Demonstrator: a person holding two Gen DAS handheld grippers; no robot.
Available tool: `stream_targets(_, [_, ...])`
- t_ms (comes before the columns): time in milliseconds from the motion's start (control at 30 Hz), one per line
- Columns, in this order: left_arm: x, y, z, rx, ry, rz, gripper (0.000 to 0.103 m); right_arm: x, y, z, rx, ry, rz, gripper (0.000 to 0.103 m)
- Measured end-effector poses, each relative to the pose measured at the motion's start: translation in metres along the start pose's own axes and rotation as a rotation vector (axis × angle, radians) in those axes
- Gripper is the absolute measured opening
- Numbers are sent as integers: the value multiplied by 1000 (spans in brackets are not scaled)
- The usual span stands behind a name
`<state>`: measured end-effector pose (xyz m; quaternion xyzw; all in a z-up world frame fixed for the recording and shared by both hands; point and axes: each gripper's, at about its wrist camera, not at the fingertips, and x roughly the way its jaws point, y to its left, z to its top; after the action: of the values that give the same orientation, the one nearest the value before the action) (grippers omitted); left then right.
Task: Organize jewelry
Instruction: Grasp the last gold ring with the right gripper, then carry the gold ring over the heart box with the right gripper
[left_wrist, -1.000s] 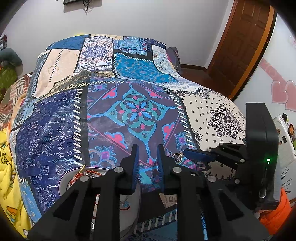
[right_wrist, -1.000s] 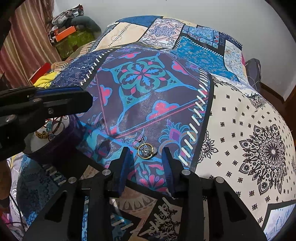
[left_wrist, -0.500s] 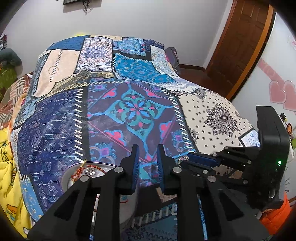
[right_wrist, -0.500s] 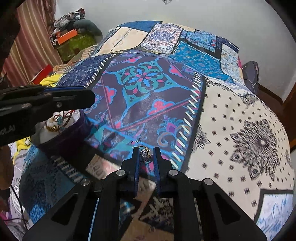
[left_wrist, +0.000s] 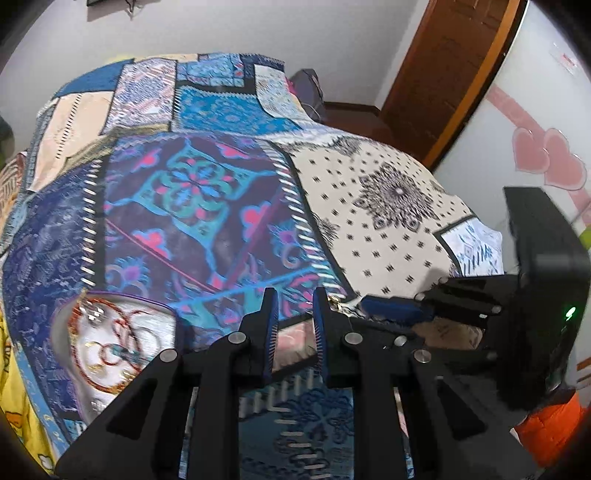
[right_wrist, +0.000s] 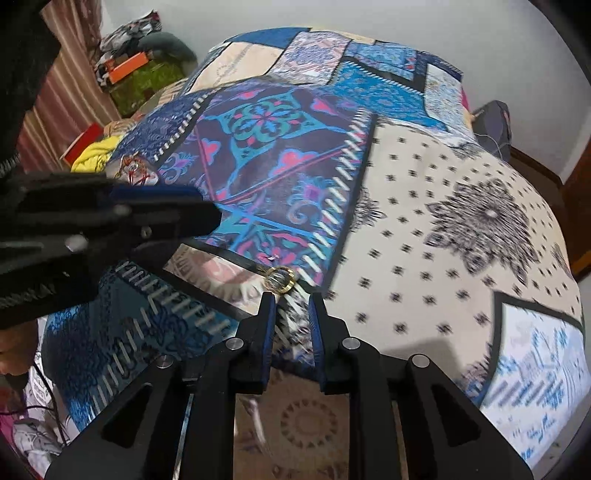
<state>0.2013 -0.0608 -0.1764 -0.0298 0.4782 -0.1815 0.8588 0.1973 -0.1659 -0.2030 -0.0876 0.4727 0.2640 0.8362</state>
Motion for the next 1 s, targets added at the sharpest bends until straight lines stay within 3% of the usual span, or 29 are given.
stream_targets(167, [14,-11,-2,26,36,7,18,-16,-10,-7,39,-35,3,17])
stream_targets(367, [41,-20,-1,65,80,66,18,-20,-18,-11,76,-47,17,17])
stream_targets(467, [57,-20,-6,65,118,33,11,-20,-21,-12,86,-54,23,17])
stream_targets(900, [47,-17,-1,30,63,18,1,-17,-21,-11,79,-49,33,17])
stream_targets(1000, [34,-16,2,24,31,20,1,-15,-16,-10,67,-41,35,29])
